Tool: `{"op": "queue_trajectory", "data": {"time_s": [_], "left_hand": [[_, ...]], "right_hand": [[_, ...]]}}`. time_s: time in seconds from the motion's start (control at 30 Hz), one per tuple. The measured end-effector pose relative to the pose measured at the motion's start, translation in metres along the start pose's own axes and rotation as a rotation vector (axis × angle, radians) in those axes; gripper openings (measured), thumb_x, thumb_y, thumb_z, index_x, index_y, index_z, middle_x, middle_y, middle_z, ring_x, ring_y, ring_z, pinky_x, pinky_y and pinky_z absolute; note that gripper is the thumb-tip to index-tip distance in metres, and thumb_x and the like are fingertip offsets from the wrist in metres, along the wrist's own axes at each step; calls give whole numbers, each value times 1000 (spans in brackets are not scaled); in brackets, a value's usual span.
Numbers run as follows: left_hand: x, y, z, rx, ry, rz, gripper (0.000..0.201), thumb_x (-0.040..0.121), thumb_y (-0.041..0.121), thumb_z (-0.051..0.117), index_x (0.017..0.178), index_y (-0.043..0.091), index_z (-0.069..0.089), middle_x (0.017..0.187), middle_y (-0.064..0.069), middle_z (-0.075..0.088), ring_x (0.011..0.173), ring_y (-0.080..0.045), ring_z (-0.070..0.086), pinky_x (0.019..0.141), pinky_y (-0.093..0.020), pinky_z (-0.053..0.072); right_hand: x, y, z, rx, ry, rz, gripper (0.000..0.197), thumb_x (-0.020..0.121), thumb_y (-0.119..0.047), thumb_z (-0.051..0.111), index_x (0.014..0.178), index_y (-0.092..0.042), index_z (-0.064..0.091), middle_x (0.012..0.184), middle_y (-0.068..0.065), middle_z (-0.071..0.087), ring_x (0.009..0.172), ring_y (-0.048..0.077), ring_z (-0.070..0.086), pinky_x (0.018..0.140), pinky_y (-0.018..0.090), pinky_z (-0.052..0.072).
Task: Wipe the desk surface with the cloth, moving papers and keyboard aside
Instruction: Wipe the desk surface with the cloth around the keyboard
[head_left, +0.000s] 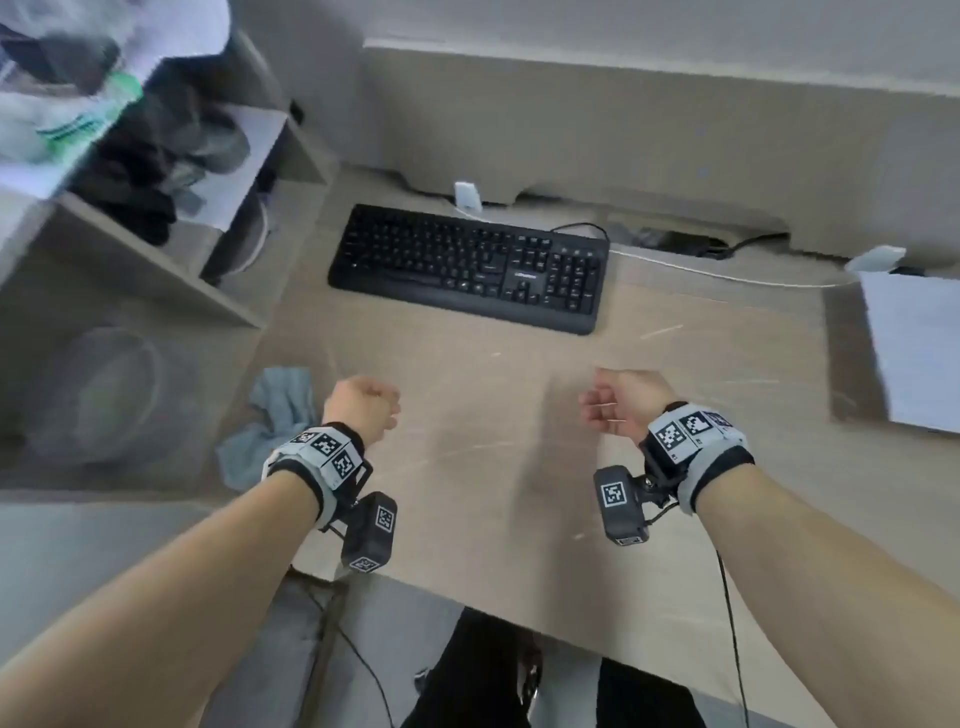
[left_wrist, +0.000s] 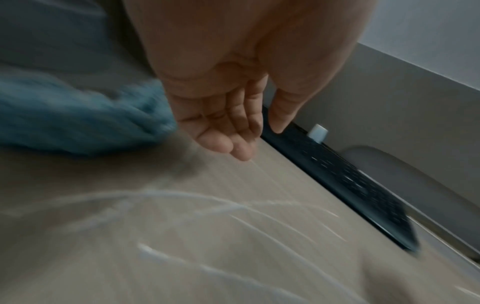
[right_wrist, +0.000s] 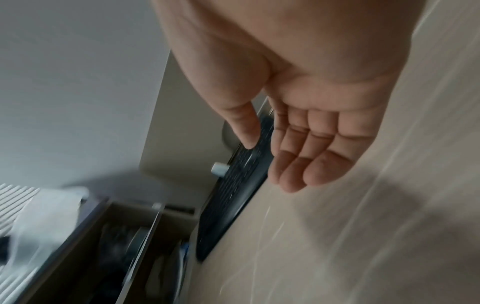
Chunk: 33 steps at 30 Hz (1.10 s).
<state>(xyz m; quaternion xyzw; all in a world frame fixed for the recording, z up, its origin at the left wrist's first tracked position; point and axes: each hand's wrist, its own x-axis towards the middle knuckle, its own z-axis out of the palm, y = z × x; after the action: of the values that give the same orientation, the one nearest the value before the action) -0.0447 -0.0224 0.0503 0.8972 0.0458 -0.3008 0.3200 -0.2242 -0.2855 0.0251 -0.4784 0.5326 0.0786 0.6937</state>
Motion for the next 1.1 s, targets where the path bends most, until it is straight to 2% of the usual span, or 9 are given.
{"op": "queue_trajectory", "data": {"time_s": [0.1, 0.2, 0.33, 0.5, 0.67, 0.8, 0.87, 1.0, 1.1], "left_hand": [[13, -57, -76, 108, 172, -12, 11, 84, 21, 66, 74, 21, 64, 93, -11, 74, 91, -29, 69, 87, -36, 54], [28, -103, -123, 87, 256, -35, 16, 79, 23, 72, 93, 23, 64, 100, -8, 70, 100, -30, 64, 89, -32, 48], [43, -143, -138, 110, 149, -77, 43, 78, 29, 75, 117, 23, 56, 108, -1, 59, 98, -25, 57, 85, -31, 46], [59, -164, -120, 245, -22, -36, 65, 77, 35, 76, 136, 22, 50, 138, -7, 49, 125, -28, 48, 106, -40, 39], [65, -159, -112, 196, -50, 32, 25, 79, 20, 75, 102, 20, 66, 107, -4, 63, 95, -23, 57, 84, -25, 42], [59, -140, -116, -246, -231, 9, 16, 80, 7, 74, 89, 17, 67, 86, -4, 66, 82, -24, 62, 81, -40, 53], [52, -127, -115, -479, -378, 4, 13, 87, 0, 64, 92, 12, 63, 83, -7, 63, 74, -21, 61, 72, -35, 55], [40, -115, -108, -657, -504, 5, 13, 93, -3, 55, 94, 7, 62, 83, -10, 65, 66, -14, 66, 72, -26, 58], [47, -132, -114, -495, -337, 2, 14, 93, 4, 58, 86, 14, 65, 83, -4, 69, 70, -15, 67, 77, -32, 55]], "right_hand": [[-4, 2, 92, -137, -95, -35, 17, 97, -21, 55, 103, -6, 48, 76, 13, 65, 58, 26, 59, 56, 30, 48], [-11, 3, 166, -277, -157, -62, 17, 96, -17, 56, 85, -13, 44, 77, 14, 64, 59, 26, 58, 60, 32, 48], [-14, 2, 231, -414, -204, -91, 13, 94, -20, 58, 94, -9, 52, 73, 10, 65, 56, 24, 59, 54, 28, 48], [-12, 3, 275, -516, -227, -106, 12, 95, -21, 58, 94, -10, 54, 75, 10, 65, 53, 21, 59, 49, 25, 47], [-14, 7, 297, -636, -280, -140, 10, 93, -20, 62, 97, -13, 56, 82, 9, 66, 57, 20, 61, 52, 28, 50], [-25, 12, 306, -722, -461, -188, 54, 87, -21, 72, 134, -24, 46, 113, 0, 58, 86, 25, 66, 64, 41, 60], [-31, 15, 311, -703, -555, -214, 72, 83, -20, 75, 144, -30, 38, 125, -5, 51, 98, 25, 66, 61, 41, 60], [-26, 11, 315, -690, -545, -306, 42, 82, -7, 72, 117, -25, 57, 105, 5, 67, 90, 30, 71, 67, 50, 61], [-11, -2, 314, -864, -374, -509, 30, 80, -11, 73, 104, -25, 60, 91, -6, 66, 91, 25, 67, 71, 33, 56]]}}
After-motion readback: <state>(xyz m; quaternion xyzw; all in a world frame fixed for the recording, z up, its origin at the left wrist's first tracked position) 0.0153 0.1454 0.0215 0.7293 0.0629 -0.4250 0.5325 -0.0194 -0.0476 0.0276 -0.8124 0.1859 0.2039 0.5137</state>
